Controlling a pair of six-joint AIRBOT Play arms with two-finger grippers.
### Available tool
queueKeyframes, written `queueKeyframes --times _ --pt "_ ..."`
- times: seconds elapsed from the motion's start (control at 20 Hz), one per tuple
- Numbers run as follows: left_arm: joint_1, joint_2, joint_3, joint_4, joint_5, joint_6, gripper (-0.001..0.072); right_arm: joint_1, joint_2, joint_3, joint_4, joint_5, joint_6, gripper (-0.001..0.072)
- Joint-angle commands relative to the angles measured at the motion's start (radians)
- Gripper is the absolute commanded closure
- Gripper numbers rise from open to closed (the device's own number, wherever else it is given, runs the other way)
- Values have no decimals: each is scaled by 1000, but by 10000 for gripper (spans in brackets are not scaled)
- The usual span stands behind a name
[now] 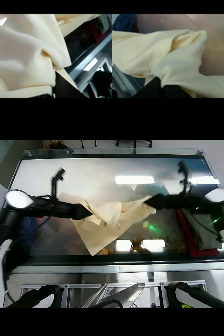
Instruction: Fold the shirts.
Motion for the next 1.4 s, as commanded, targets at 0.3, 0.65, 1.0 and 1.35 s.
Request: queueKeyframes --times 0.3,0.65,1.0,1.35 --pt "112 -434 141 4 -5 76 16 -22 -235 -197 14 -238 -140 333" --pt "281 -236 67 213 -212 -61 16 -177 -235 -126 -17 13 -126 147" --pt "188 35 -494 181 56 -86 17 -175 -235 -212 -163 69 -55 128" --pt "-13 -83 -554 115 322 -85 55 -185 -214 -212 -266 81 16 126"
